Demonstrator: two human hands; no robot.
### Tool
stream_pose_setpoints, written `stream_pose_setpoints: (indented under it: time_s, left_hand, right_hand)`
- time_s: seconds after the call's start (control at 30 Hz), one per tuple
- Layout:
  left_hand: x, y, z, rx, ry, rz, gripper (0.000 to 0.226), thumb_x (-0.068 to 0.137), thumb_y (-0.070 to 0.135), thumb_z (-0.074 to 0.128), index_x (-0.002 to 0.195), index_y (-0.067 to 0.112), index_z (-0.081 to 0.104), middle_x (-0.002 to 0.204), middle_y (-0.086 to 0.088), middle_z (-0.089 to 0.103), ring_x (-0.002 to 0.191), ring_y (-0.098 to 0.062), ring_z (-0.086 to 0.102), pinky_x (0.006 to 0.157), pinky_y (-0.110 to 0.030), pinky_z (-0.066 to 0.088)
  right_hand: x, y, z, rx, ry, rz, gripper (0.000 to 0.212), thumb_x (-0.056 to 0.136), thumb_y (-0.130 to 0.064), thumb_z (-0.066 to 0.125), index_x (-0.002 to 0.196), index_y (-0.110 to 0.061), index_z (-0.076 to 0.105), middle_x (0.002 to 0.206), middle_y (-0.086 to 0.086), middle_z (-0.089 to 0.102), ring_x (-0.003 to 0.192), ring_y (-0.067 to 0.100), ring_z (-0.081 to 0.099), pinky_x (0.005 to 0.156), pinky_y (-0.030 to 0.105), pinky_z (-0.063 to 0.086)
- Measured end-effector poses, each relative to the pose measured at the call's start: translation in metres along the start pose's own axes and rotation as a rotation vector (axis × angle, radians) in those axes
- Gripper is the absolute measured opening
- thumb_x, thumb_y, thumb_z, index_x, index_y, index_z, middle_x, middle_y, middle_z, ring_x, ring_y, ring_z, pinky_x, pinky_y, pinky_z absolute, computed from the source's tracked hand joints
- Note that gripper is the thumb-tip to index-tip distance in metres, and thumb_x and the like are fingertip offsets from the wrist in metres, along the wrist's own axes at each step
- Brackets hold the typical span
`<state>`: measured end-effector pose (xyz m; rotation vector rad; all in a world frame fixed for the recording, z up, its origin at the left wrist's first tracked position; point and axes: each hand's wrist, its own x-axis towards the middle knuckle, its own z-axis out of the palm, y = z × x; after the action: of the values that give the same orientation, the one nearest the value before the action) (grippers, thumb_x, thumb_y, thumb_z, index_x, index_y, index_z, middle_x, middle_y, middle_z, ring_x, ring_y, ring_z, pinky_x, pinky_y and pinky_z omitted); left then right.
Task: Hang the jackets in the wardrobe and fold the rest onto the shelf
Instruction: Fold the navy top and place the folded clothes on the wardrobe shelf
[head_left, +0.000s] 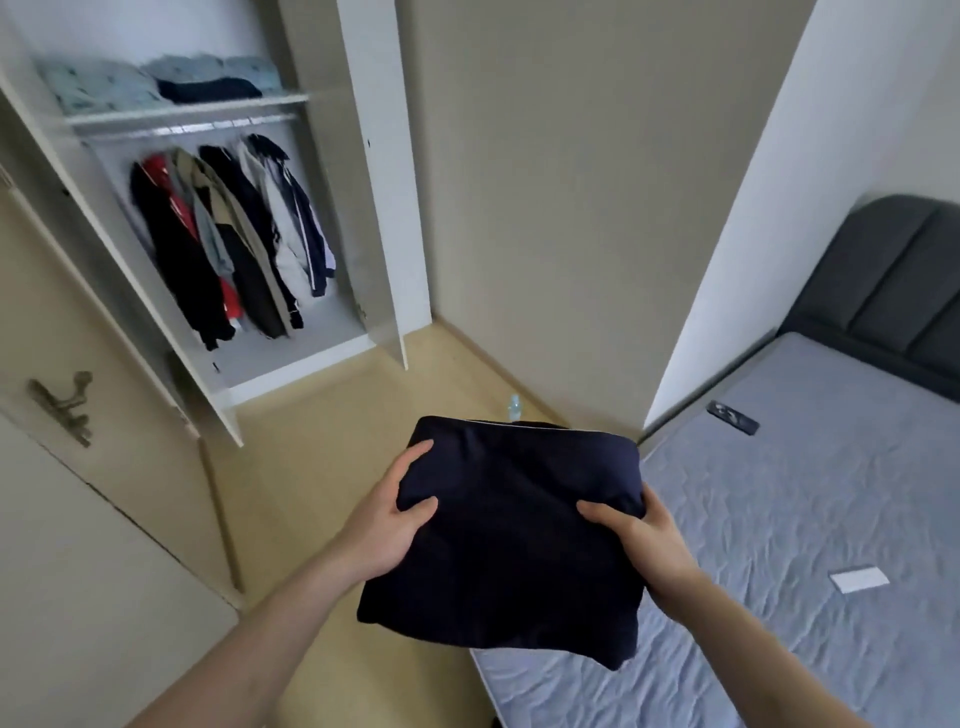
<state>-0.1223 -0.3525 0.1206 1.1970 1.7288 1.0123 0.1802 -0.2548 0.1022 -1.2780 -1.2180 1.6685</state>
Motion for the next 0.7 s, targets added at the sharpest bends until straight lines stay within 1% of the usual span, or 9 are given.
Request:
stream_pose_setpoints:
  time_s: [0.07, 0.1, 0.17, 0.23, 0.37, 0.47, 0.57, 0.63, 0.7]
  left_hand:
    - [0.027, 0.007, -0.024, 0.028, 0.001, -0.002, 0.046, 0.104, 0.016, 0.058, 0.136, 0.048, 0.058, 0.137, 0.021, 0.062, 0.116, -0.002, 0.064, 0.108, -0.032, 0.051]
    - [0.041, 0.011, -0.036, 0.026, 0.008, -0.008, 0.043, 0.104, 0.016, 0.057, 0.133, 0.048, 0.062, 0.134, 0.021, 0.063, 0.113, 0.004, 0.065, 0.102, -0.025, 0.053]
    - [0.067, 0.021, -0.059, 0.019, 0.048, -0.015, 0.04, 0.105, 0.018, 0.056, 0.13, 0.048, 0.064, 0.131, 0.023, 0.064, 0.106, 0.012, 0.064, 0.085, -0.009, 0.053]
    - [0.093, 0.031, -0.082, 0.01, 0.102, -0.015, 0.039, 0.105, 0.017, 0.057, 0.131, 0.046, 0.065, 0.13, 0.023, 0.062, 0.103, 0.016, 0.063, 0.079, -0.005, 0.051]
    - [0.137, 0.05, -0.129, 0.002, 0.211, -0.004, 0.038, 0.103, 0.018, 0.061, 0.128, 0.045, 0.067, 0.129, 0.022, 0.063, 0.102, 0.016, 0.063, 0.077, -0.004, 0.051]
    - [0.164, 0.061, -0.167, -0.007, 0.292, 0.005, 0.039, 0.102, 0.017, 0.062, 0.128, 0.045, 0.067, 0.132, 0.02, 0.064, 0.113, 0.002, 0.064, 0.088, -0.012, 0.051]
    - [0.19, 0.068, -0.208, -0.005, 0.366, 0.011, 0.04, 0.101, 0.017, 0.064, 0.128, 0.046, 0.067, 0.134, 0.02, 0.062, 0.119, -0.001, 0.06, 0.094, -0.016, 0.049]
    - [0.209, 0.07, -0.239, -0.023, 0.403, 0.011, 0.041, 0.1, 0.016, 0.065, 0.128, 0.045, 0.068, 0.136, 0.017, 0.062, 0.122, -0.007, 0.061, 0.104, -0.027, 0.051]
    - [0.23, 0.07, -0.272, -0.033, 0.421, 0.014, 0.042, 0.098, 0.014, 0.067, 0.128, 0.044, 0.068, 0.134, 0.015, 0.064, 0.116, -0.005, 0.066, 0.1, -0.026, 0.054]
  right_hand:
    - [0.036, -0.02, 0.019, -0.006, -0.041, -0.022, 0.067, 0.064, -0.032, 0.094, 0.124, -0.029, 0.066, 0.111, -0.001, 0.079, 0.099, 0.022, 0.077, 0.09, 0.047, 0.061]
    - [0.054, -0.029, 0.028, -0.006, -0.063, -0.03, 0.066, 0.064, -0.031, 0.094, 0.124, -0.029, 0.066, 0.111, -0.001, 0.079, 0.1, 0.022, 0.077, 0.09, 0.047, 0.062]
    - [0.089, -0.048, 0.047, -0.008, -0.107, -0.045, 0.061, 0.069, -0.028, 0.094, 0.123, -0.029, 0.067, 0.111, -0.001, 0.079, 0.1, 0.022, 0.077, 0.09, 0.046, 0.062]
    - [0.123, -0.067, 0.066, -0.004, -0.147, -0.054, 0.055, 0.073, -0.024, 0.093, 0.122, -0.028, 0.068, 0.111, -0.001, 0.079, 0.099, 0.022, 0.077, 0.088, 0.045, 0.062]
    - [0.192, -0.111, 0.107, -0.025, -0.25, -0.077, 0.057, 0.07, -0.029, 0.093, 0.121, -0.028, 0.068, 0.112, -0.002, 0.079, 0.1, 0.02, 0.077, 0.083, 0.039, 0.061]
    - [0.238, -0.146, 0.144, -0.045, -0.323, -0.105, 0.057, 0.071, -0.029, 0.092, 0.122, -0.029, 0.067, 0.112, -0.004, 0.079, 0.1, 0.019, 0.077, 0.082, 0.037, 0.062]
    - [0.279, -0.176, 0.189, -0.064, -0.367, -0.143, 0.058, 0.07, -0.029, 0.091, 0.123, -0.029, 0.066, 0.112, -0.005, 0.079, 0.1, 0.017, 0.077, 0.084, 0.037, 0.062]
    - [0.304, -0.193, 0.22, -0.075, -0.393, -0.159, 0.061, 0.07, -0.029, 0.091, 0.125, -0.028, 0.066, 0.112, -0.005, 0.079, 0.101, 0.018, 0.077, 0.087, 0.04, 0.062]
    - [0.328, -0.208, 0.252, -0.089, -0.415, -0.172, 0.063, 0.07, -0.031, 0.091, 0.127, -0.026, 0.064, 0.112, -0.005, 0.079, 0.101, 0.018, 0.077, 0.089, 0.041, 0.061]
